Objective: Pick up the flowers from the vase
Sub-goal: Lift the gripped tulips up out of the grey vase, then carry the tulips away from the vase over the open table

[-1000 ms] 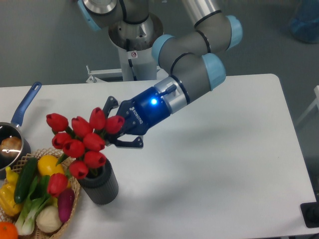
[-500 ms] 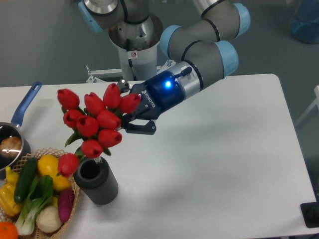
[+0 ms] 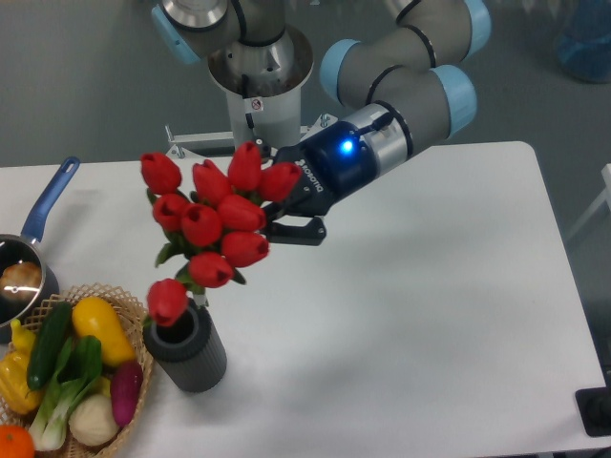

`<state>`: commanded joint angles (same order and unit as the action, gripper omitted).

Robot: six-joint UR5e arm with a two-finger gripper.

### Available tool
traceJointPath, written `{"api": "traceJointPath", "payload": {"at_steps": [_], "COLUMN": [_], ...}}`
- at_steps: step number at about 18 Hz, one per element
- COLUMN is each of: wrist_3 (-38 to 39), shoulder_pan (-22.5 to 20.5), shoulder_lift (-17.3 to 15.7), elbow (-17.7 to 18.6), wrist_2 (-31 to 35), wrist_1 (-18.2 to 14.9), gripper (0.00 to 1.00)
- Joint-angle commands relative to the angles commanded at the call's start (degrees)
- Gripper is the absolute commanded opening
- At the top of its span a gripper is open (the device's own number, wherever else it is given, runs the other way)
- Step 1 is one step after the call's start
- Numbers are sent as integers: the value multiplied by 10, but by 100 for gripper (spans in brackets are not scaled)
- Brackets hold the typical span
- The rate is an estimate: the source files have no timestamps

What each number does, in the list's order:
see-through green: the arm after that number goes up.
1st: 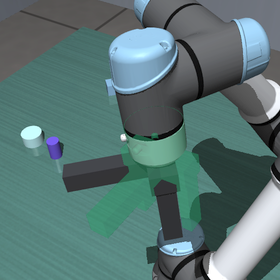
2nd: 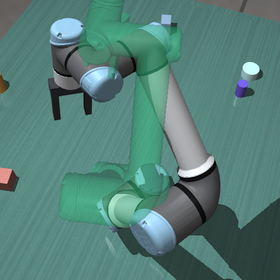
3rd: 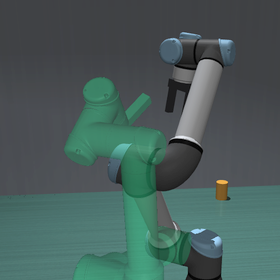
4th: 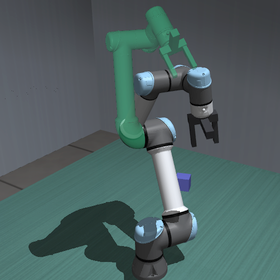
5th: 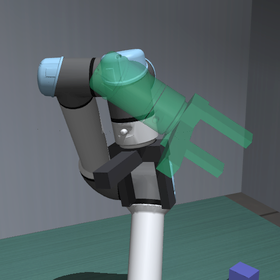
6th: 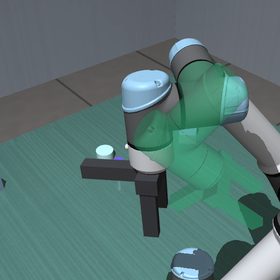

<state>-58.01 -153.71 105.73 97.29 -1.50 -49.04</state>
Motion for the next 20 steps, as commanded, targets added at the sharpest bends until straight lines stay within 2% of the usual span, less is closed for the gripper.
{"api": "traceJointPath", "payload": {"at_steps": [2,6,9,12,15,18,20], "wrist_3": [0,4,3,2,-10,-42,-78], "shoulder_pan": [-19,-48,-62,-66,-63,-59,-53], "shoulder_lift": [3,4,5,2,0,3,3], "elbow": [-4,-7,-25,-38,-58,-64,-62], "wrist_2": [17,127,192,296,414,505,567], "wrist_1": [-1,0,-1,-4,-4,-4,-4], "gripper": [13,13,15,15,20,14,13]}}
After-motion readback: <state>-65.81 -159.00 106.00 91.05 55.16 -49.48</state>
